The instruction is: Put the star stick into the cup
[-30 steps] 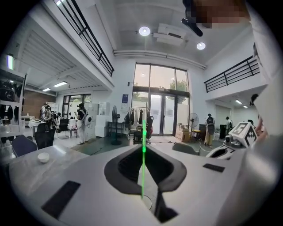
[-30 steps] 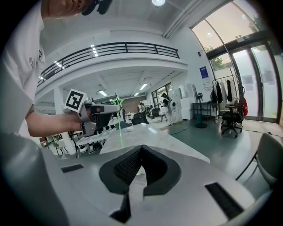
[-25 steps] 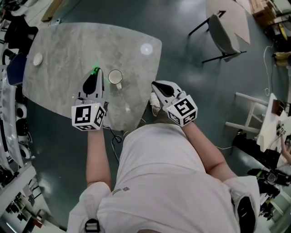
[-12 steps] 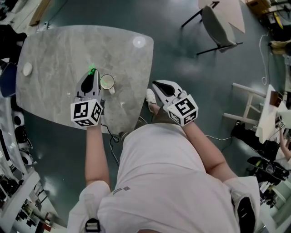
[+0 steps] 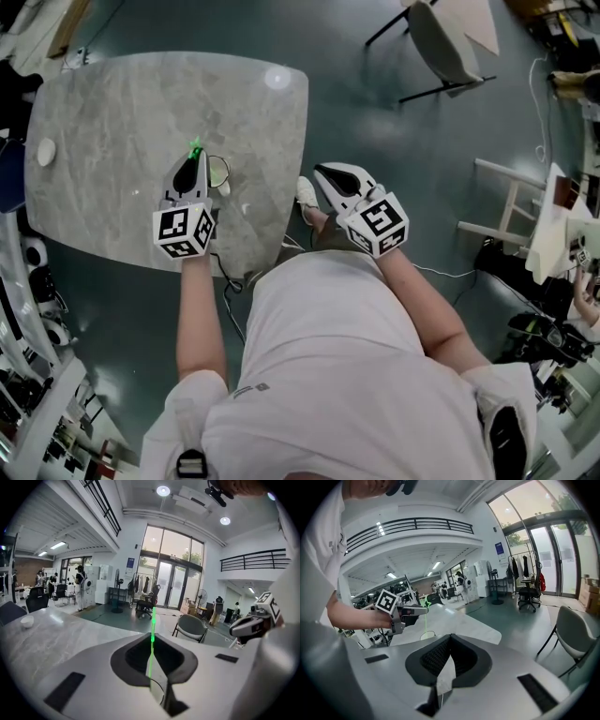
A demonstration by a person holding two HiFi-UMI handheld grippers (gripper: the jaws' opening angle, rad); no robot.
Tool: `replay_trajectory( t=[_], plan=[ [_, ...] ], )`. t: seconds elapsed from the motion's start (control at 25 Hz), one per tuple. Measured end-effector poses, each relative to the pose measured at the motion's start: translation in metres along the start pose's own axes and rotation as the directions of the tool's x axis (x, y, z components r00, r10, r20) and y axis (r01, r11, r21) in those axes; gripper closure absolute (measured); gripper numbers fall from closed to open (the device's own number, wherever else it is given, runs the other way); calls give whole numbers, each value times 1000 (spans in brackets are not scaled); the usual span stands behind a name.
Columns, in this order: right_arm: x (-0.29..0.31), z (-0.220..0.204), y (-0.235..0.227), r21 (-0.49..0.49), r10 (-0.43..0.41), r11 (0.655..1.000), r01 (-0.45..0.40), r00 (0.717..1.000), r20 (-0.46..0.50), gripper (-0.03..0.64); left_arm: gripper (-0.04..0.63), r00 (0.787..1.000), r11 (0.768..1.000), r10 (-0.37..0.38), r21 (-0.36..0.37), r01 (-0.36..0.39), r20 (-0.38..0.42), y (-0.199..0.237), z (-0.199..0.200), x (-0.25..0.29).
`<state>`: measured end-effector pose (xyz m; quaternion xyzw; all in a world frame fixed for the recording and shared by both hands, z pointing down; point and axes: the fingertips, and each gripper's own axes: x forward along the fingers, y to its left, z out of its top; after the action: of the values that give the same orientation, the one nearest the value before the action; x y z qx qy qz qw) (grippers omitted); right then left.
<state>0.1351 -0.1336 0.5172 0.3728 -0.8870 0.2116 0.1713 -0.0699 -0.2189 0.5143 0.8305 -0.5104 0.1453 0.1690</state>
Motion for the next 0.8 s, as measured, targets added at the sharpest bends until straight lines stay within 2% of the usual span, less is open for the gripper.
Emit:
replay_trajectory(
  t=[0.28, 0.8],
  plan=[
    [1, -2, -2, 5, -8, 1000, 8, 1000, -8, 606, 578, 1000, 1000, -1, -11, 0, -22, 2, -15, 6],
    [3, -2, -7, 14, -30, 999, 30, 999, -16, 606, 577, 1000, 1000, 11, -13, -12, -29, 19, -15, 23]
  ],
)
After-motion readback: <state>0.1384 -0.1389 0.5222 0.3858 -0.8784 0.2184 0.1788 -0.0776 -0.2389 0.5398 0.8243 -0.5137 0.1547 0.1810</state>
